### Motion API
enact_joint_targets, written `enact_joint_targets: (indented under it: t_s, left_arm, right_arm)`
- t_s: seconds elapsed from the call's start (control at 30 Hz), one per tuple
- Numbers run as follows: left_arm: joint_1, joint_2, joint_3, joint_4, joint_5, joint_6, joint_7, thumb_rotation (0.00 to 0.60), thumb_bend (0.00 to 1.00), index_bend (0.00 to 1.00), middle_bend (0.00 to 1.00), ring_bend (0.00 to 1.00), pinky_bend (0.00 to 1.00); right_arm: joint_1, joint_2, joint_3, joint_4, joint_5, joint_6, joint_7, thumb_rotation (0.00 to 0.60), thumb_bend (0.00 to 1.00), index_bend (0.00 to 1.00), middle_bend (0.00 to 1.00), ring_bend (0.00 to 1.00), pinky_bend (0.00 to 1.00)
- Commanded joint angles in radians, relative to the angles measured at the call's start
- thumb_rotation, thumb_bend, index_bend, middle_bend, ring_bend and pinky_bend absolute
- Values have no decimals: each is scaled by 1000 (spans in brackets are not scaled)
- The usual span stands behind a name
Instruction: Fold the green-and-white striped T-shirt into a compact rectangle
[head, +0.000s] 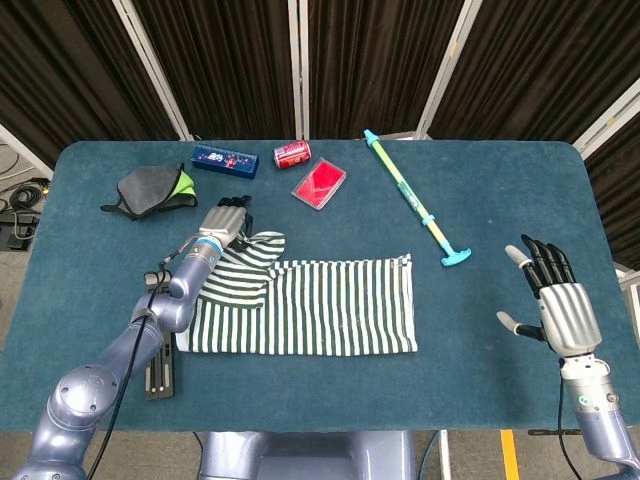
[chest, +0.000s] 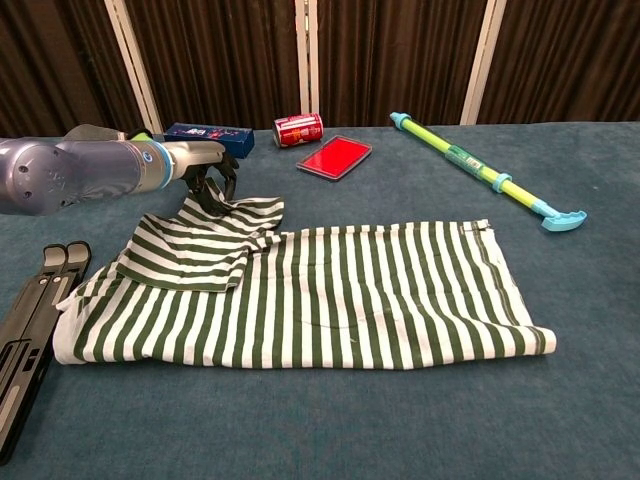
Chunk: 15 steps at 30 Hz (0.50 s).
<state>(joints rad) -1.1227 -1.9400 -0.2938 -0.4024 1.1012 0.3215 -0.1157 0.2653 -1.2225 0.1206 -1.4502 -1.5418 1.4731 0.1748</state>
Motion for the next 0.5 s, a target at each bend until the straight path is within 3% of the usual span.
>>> enact_joint_targets:
  t_s: [0.03,0.3,0.5]
  left_arm:
    - [12,16,5,-29,13,18,-7,600,793,626,0,0,0]
    - [76,116,17,-197,54,112,-38,600,793,628,0,0,0]
    - [155,233,56,-395,107,208,-50,600,793,629,0,0,0]
  right_arm:
    - [-1,1,0,-2,-3,2,-1,600,0,172,0,0,0]
    - [-3,6,-3,-14,-17,9,0,600,0,176,0,0,0]
    - [-7,10,-7,-28,-35,23,0,600,0,181,2,0,0]
